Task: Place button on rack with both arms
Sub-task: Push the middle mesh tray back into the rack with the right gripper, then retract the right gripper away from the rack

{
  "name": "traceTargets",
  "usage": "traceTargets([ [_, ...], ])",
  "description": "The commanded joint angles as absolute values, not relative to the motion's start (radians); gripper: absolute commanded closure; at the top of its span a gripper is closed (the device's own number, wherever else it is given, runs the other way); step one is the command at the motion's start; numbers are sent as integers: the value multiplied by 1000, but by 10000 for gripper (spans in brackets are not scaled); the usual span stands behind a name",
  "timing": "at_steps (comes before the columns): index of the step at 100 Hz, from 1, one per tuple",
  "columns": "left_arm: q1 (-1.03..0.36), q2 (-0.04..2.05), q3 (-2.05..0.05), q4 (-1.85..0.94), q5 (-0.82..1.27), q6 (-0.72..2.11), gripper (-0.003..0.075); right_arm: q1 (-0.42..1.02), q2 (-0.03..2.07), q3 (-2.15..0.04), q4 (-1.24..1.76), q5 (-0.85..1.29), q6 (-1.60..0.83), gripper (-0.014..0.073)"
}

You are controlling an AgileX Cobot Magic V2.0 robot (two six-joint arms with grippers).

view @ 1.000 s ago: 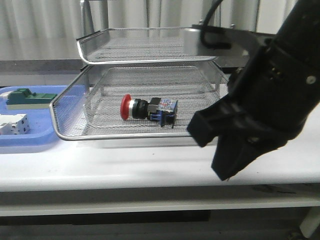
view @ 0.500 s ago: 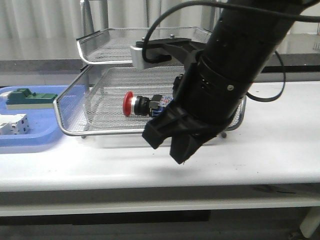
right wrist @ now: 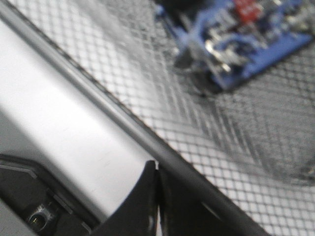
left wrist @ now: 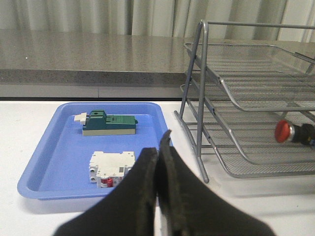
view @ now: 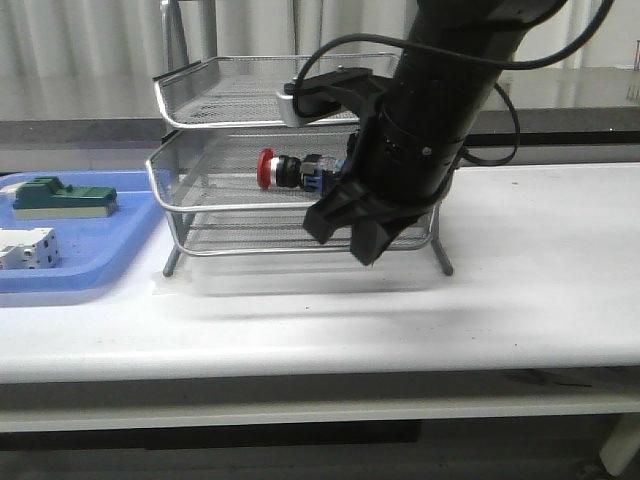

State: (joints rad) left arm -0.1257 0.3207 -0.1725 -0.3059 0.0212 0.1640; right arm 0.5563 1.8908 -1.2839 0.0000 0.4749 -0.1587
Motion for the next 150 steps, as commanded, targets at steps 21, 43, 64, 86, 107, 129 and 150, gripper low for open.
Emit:
traceTargets([
  [21, -124, 328, -203, -314, -56, 157, 741, 495, 1870, -1391, -36, 440, -165, 659],
  [43, -124, 328, -203, -314, -56, 157, 741, 493, 1859, -1381, 0, 561, -154, 659],
  [64, -124, 328, -203, -314, -56, 157, 741, 460, 1748, -1306, 0, 554, -116, 659],
  [86, -124, 328, -203, -314, -56, 157, 741, 346, 1536, -1175, 0, 525, -86, 659],
  [107, -124, 328, -203, -314, -56, 157, 741, 208, 1284, -996, 0, 446, -50, 659],
  [129, -124, 328, -203, -314, -56, 157, 741, 119, 1018, -795, 0, 351, -49, 659],
  [150, -124, 328, -203, -314, -56, 157, 741, 103, 776, -635, 0, 277, -49, 659],
])
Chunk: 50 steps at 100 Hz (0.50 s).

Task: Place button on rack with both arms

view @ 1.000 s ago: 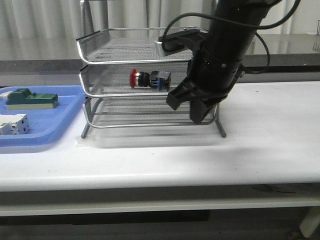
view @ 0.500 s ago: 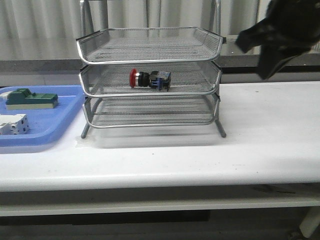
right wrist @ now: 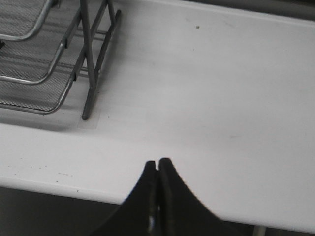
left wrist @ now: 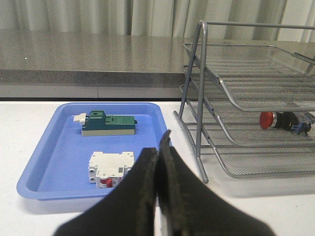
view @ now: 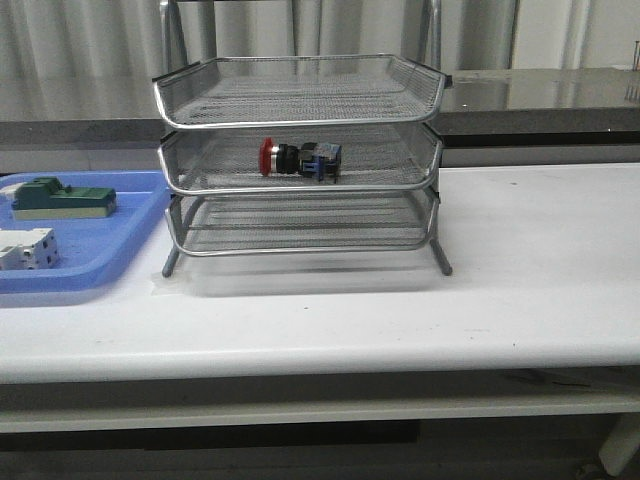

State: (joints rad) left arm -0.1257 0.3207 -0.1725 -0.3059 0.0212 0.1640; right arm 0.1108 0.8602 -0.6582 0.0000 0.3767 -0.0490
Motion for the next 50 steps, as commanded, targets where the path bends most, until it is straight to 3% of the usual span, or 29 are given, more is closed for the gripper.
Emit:
traceTargets([
  [1, -124, 328, -203, -314, -56, 157, 741, 103, 768, -630, 0, 275, -49, 659],
  [26, -124, 328, -203, -314, -56, 157, 741, 103, 528, -507, 0, 292, -49, 659],
  [50, -124, 328, -203, -314, -56, 157, 741, 103, 468, -499, 0, 361, -49, 659],
])
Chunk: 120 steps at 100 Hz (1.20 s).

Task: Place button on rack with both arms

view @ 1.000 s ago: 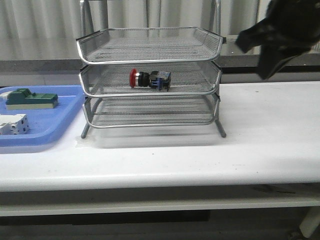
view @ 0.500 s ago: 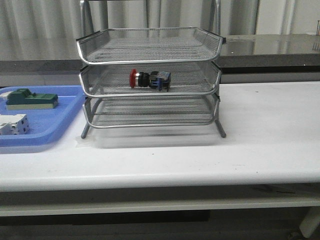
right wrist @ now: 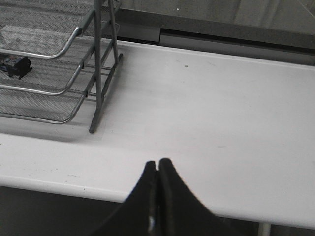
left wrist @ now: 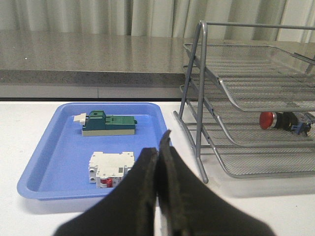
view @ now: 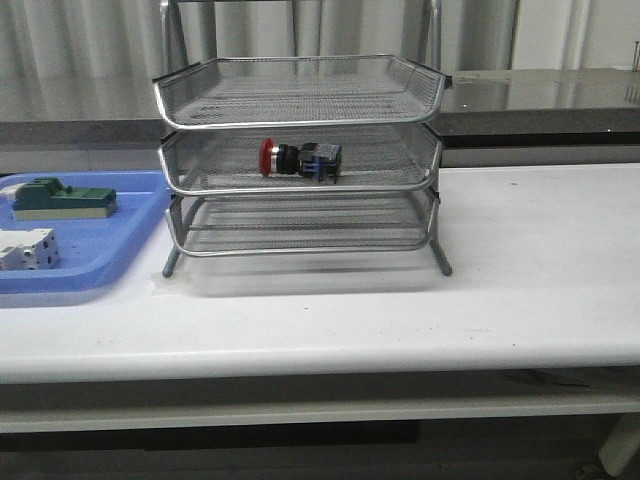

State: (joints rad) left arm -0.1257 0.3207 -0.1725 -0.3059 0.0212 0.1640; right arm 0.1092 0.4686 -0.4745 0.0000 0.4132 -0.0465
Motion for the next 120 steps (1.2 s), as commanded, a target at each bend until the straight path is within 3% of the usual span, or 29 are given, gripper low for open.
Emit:
traceTargets([
  [1, -124, 328, -203, -314, -56, 157, 741, 103, 468, -499, 0, 361, -49, 659],
  [68, -124, 328, -203, -314, -56, 157, 741, 103, 447, -439, -48, 270, -52, 659],
  [91, -124, 328, -203, -314, -56, 157, 741, 103, 289, -240, -52, 88, -52, 659],
  [120, -124, 328, -203, -314, -56, 157, 741, 103, 18, -43, -48, 74, -52, 659],
])
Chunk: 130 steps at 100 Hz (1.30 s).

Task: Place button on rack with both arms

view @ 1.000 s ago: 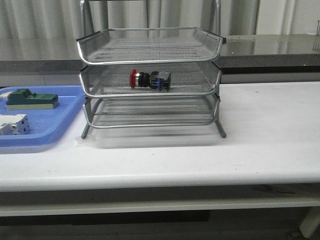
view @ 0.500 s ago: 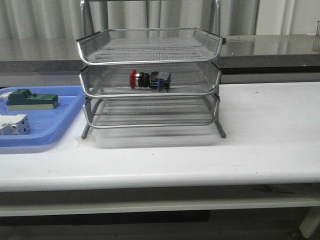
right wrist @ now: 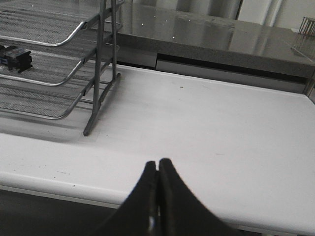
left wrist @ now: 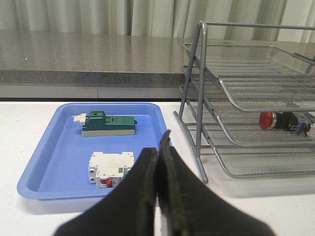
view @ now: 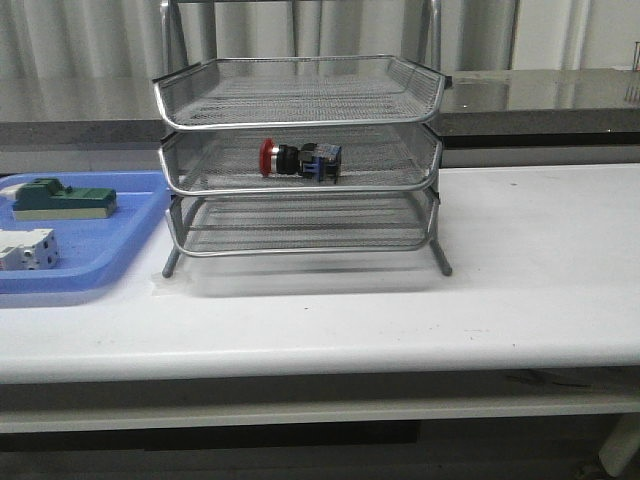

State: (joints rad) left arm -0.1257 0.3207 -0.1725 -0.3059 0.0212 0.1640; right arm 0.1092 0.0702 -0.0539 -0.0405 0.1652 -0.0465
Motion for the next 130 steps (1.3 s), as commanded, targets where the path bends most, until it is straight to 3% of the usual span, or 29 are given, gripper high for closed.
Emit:
traceTargets([
  [1, -124, 328, -203, -314, -56, 157, 741, 102, 11, -40, -47, 74, -52, 659],
  [130, -124, 330, -203, -314, -54, 157, 741, 94, -22, 28, -39, 37, -52, 659],
])
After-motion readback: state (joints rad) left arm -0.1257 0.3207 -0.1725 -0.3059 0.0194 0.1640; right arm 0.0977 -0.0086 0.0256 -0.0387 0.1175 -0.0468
